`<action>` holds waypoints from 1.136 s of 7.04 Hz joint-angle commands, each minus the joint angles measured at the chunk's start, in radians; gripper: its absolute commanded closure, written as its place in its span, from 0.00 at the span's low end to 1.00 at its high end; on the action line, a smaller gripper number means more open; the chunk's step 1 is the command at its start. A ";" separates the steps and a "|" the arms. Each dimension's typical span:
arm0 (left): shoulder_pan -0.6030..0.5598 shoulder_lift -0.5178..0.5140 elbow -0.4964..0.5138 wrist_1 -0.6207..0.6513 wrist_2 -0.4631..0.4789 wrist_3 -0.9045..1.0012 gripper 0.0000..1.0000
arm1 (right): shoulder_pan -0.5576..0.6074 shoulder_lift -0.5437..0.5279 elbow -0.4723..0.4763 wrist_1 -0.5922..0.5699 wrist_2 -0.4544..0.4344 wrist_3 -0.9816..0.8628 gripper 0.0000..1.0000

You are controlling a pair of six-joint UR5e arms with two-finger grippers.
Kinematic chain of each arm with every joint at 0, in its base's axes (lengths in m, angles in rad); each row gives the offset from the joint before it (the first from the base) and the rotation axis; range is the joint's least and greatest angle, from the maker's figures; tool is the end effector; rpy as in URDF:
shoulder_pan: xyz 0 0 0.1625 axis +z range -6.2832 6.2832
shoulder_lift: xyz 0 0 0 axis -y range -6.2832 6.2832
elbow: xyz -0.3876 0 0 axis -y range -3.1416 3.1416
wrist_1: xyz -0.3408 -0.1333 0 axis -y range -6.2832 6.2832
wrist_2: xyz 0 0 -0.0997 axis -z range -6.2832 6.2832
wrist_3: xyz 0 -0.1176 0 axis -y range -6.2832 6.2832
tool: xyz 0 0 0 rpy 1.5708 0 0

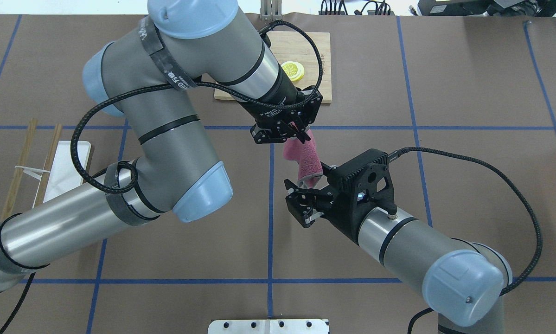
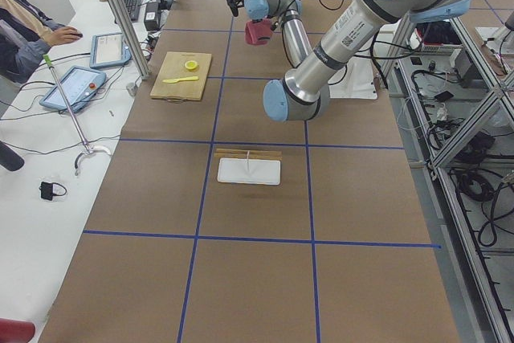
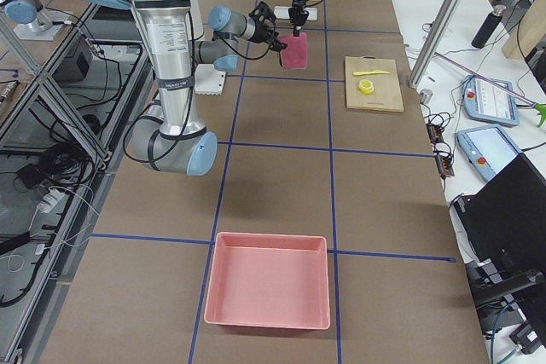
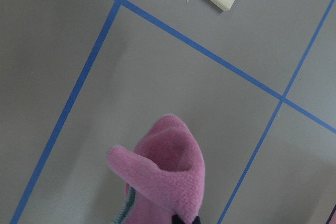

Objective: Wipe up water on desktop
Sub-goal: 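Close the right gripper on the lower part of the cloth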

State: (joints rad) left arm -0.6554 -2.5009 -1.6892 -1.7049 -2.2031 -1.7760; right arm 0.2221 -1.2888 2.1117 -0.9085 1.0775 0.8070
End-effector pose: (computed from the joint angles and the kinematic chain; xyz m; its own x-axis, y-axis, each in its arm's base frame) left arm 0.4418 -0.4201 0.0424 0.2820 -0.4241 -0.8606 0.1179 0.9055 -0.4076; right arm -0.3986 -0.2838 0.1945 0.5127 -0.5088 0.6916 -0.4148 0.5585 0.7184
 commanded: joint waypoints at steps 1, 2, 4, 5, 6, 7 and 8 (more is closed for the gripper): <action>0.000 0.001 -0.010 -0.001 -0.001 0.001 1.00 | 0.016 0.002 -0.007 0.002 -0.002 0.001 0.28; 0.000 -0.001 -0.010 -0.001 -0.001 0.001 1.00 | 0.016 0.003 -0.013 0.003 -0.002 0.004 0.41; 0.000 -0.003 -0.010 -0.001 -0.003 0.001 1.00 | 0.011 0.003 -0.012 0.002 -0.002 0.011 1.00; 0.000 -0.003 -0.010 -0.001 -0.001 0.003 1.00 | 0.010 0.003 -0.012 0.002 -0.001 0.012 1.00; 0.000 -0.003 -0.012 -0.001 -0.003 0.003 1.00 | 0.008 0.003 -0.010 0.002 -0.001 0.014 1.00; 0.000 0.001 -0.021 -0.001 -0.001 0.003 1.00 | 0.008 0.003 -0.009 0.002 0.001 0.015 1.00; -0.004 0.008 -0.038 0.001 -0.001 0.015 0.69 | 0.014 -0.001 0.008 0.003 0.001 0.015 1.00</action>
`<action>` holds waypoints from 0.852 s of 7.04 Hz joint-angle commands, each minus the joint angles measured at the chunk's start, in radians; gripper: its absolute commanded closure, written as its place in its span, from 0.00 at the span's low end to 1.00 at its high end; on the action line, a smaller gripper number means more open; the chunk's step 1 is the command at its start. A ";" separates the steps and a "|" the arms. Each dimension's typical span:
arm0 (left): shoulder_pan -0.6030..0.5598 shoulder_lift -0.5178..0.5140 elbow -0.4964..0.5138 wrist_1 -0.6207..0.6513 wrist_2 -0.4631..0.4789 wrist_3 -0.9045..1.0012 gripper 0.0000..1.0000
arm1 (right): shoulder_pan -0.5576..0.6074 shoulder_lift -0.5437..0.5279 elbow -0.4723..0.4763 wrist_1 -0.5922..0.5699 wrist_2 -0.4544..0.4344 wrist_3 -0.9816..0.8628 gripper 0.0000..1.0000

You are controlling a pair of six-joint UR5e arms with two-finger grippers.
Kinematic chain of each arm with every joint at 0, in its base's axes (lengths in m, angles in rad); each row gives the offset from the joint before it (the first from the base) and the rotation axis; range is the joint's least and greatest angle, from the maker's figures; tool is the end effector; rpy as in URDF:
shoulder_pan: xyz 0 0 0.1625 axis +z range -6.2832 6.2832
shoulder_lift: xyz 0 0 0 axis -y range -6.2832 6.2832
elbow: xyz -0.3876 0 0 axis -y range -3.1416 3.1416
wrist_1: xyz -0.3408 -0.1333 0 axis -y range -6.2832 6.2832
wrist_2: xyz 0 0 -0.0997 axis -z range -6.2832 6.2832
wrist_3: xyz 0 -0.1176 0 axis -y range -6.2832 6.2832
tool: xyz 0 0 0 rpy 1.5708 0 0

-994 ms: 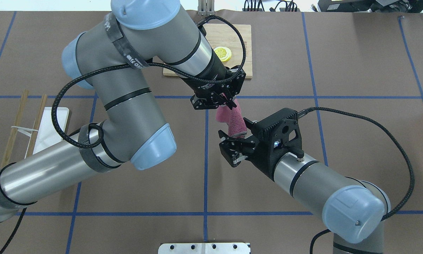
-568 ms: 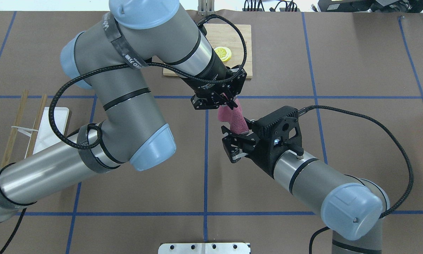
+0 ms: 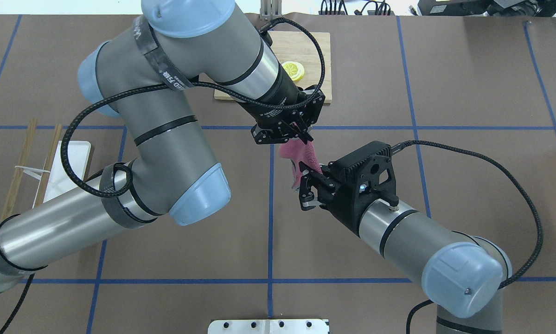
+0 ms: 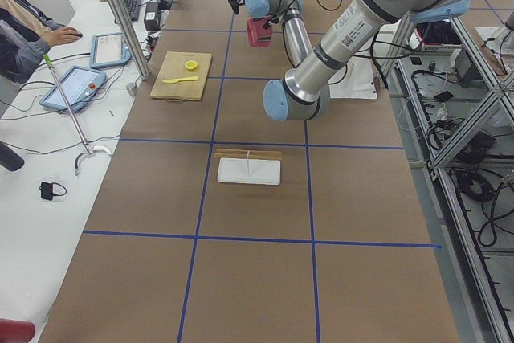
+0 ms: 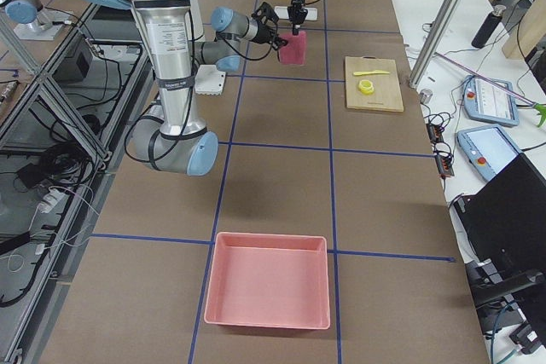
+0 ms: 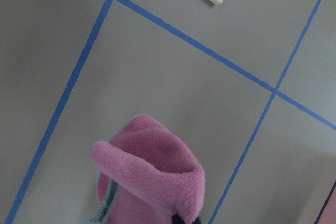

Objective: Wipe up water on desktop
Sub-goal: 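Open the left gripper and withdraw it while the right gripper carries the cloth away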

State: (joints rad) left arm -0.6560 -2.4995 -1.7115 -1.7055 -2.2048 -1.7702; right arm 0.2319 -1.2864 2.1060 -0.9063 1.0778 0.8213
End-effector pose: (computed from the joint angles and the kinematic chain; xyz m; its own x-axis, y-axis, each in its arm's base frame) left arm 0.4354 -0.4154 0.0367 0.2679 -0.4076 -0.8730 0.1084 0.9131 -0.3931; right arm -0.3976 -0.2881 0.1951 0.5122 -0.4957 0.7014 -0.4267 0.5618 0.7087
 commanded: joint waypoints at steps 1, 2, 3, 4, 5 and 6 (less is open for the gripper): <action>-0.019 0.013 -0.016 0.001 0.003 0.011 0.40 | 0.006 -0.034 0.031 0.001 0.002 0.001 1.00; -0.072 0.030 -0.019 0.000 -0.009 0.012 0.24 | 0.007 -0.051 0.035 0.000 0.002 0.005 1.00; -0.112 0.071 -0.033 0.000 -0.032 0.034 0.22 | 0.016 -0.098 0.038 0.003 0.004 0.062 1.00; -0.179 0.130 -0.062 0.003 -0.102 0.099 0.21 | 0.038 -0.169 0.073 0.003 0.007 0.103 1.00; -0.247 0.184 -0.089 0.001 -0.175 0.138 0.21 | 0.071 -0.251 0.115 0.003 0.013 0.107 1.00; -0.275 0.226 -0.114 0.001 -0.194 0.164 0.20 | 0.114 -0.324 0.129 0.004 0.037 0.155 1.00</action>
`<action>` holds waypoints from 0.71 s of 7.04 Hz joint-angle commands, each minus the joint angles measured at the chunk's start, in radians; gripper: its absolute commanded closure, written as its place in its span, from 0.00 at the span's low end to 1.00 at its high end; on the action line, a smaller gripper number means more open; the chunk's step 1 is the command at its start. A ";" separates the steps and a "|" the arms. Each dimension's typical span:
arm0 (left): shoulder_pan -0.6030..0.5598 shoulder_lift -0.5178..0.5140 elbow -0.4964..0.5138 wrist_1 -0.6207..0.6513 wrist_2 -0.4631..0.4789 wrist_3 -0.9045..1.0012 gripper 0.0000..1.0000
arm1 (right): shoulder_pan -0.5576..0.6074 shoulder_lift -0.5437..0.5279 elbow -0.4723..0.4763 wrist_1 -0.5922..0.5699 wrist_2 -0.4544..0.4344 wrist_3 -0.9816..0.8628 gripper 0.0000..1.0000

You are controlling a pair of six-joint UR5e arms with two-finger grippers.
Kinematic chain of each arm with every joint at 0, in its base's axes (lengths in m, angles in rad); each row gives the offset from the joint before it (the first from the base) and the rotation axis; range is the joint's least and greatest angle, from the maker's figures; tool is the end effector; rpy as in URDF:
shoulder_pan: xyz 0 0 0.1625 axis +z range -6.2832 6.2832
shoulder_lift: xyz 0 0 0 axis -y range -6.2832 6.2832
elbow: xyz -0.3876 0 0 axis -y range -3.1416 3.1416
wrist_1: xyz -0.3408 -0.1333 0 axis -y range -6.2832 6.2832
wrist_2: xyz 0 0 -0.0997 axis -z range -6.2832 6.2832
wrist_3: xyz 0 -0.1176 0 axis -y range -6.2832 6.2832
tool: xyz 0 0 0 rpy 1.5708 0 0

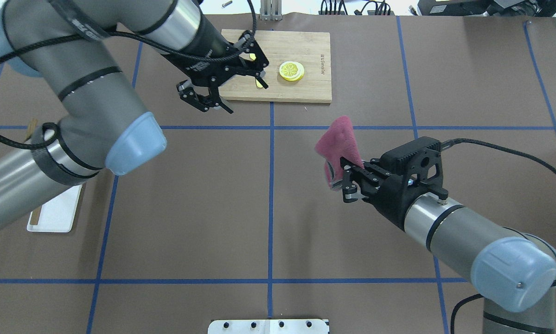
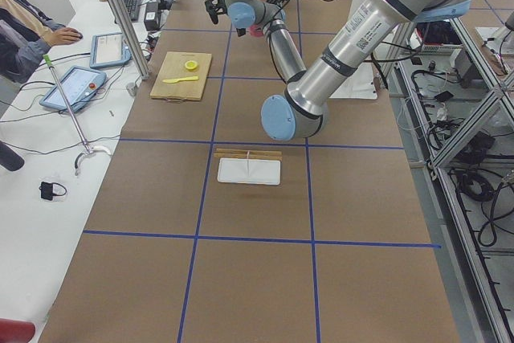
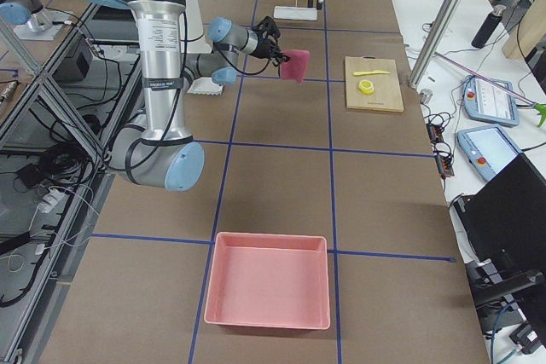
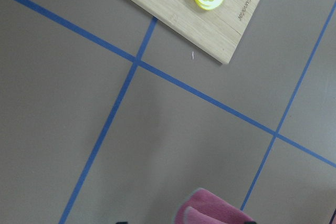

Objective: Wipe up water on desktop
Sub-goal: 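Open the left gripper and withdraw it while the right gripper carries the cloth away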

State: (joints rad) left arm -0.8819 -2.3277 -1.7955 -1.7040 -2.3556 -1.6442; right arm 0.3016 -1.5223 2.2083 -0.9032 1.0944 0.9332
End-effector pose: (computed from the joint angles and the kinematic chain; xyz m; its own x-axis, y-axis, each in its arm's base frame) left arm 0.3262 -0.4751 0.1081 0.2687 -0.4079 -0.8726 0.1630 0.9121 -0.3762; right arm -0.3321 -0.2994 0.2589 0.5770 -0.3745 0.7258 -0.4332 0.6130 0.6607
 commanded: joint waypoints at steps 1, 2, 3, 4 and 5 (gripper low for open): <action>-0.064 0.091 -0.054 -0.002 -0.044 0.040 0.20 | 0.126 -0.163 0.030 0.001 0.085 0.065 1.00; -0.084 0.138 -0.080 -0.002 -0.044 0.084 0.12 | 0.289 -0.244 0.027 0.001 0.267 0.065 1.00; -0.100 0.196 -0.109 0.000 -0.044 0.155 0.12 | 0.515 -0.307 0.013 0.000 0.511 0.056 1.00; -0.117 0.230 -0.125 0.000 -0.044 0.194 0.11 | 0.736 -0.329 -0.048 0.003 0.697 0.032 1.00; -0.121 0.237 -0.122 0.000 -0.044 0.205 0.05 | 0.796 -0.349 -0.082 0.003 0.731 -0.058 1.00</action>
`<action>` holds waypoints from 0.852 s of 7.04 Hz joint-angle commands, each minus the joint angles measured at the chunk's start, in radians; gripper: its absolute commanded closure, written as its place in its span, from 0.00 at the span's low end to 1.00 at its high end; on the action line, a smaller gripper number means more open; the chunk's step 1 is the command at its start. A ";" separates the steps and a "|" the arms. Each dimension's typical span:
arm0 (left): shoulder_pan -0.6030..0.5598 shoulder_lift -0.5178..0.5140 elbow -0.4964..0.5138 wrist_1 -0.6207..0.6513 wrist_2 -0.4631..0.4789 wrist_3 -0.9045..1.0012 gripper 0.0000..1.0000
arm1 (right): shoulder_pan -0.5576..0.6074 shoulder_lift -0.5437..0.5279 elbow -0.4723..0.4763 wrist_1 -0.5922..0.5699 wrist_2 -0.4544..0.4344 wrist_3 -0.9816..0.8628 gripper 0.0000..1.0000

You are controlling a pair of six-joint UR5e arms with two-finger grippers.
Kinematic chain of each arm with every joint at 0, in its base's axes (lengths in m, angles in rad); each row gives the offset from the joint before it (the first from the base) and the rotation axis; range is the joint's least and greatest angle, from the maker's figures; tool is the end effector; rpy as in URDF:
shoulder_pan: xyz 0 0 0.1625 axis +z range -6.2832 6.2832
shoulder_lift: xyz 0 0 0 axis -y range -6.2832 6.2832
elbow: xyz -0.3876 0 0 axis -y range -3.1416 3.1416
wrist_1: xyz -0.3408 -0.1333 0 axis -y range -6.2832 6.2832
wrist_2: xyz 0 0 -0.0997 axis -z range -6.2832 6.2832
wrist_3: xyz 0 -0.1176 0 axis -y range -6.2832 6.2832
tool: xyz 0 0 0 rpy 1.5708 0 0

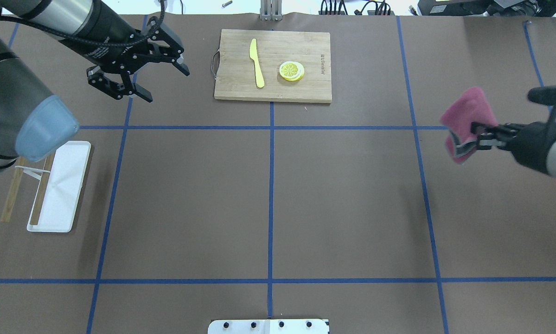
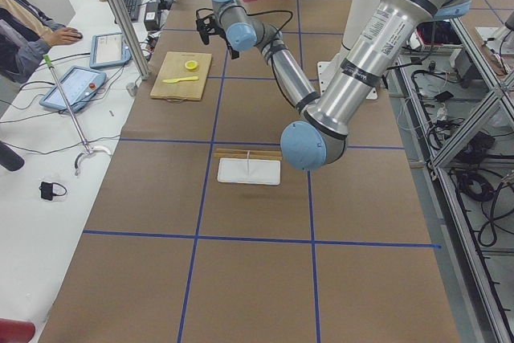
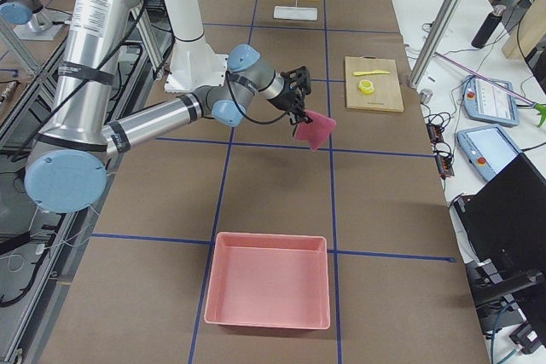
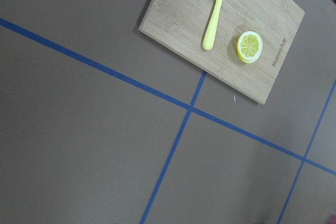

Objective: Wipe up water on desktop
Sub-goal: 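Open the left gripper and withdraw it while the right gripper carries the cloth away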

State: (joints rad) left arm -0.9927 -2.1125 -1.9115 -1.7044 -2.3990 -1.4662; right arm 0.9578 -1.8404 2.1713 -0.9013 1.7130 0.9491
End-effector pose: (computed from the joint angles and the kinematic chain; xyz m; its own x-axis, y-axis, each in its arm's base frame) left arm 0.2541 -0.4748 0.1886 0.3097 -0.3454 -0.8859 0.1929 0.9351 -0.2972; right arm -0.1180 -0.3705 0.4043 0.6841 -0.0295 0.7288 -0.4215 0.7995 0.4280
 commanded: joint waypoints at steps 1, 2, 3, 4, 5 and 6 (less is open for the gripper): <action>-0.009 0.032 -0.004 0.000 0.000 0.030 0.05 | 0.136 -0.025 -0.069 -0.002 0.112 -0.075 1.00; -0.011 0.058 -0.009 0.000 0.000 0.073 0.05 | 0.122 -0.023 -0.073 -0.004 0.126 -0.072 1.00; -0.026 0.098 -0.012 0.002 -0.002 0.170 0.05 | 0.080 -0.026 -0.102 -0.005 0.157 -0.076 1.00; -0.061 0.133 -0.006 0.002 -0.006 0.258 0.05 | -0.030 -0.016 -0.102 -0.005 0.157 -0.064 1.00; -0.090 0.147 0.003 0.006 -0.032 0.330 0.05 | -0.148 0.007 -0.116 -0.011 0.142 -0.038 1.00; -0.104 0.147 0.017 0.005 -0.035 0.354 0.05 | -0.237 0.041 -0.148 -0.011 0.105 -0.001 1.00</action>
State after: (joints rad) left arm -1.0726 -1.9752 -1.9083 -1.7001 -2.4233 -1.1665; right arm 0.8427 -1.8348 2.0546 -0.9107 1.8505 0.9092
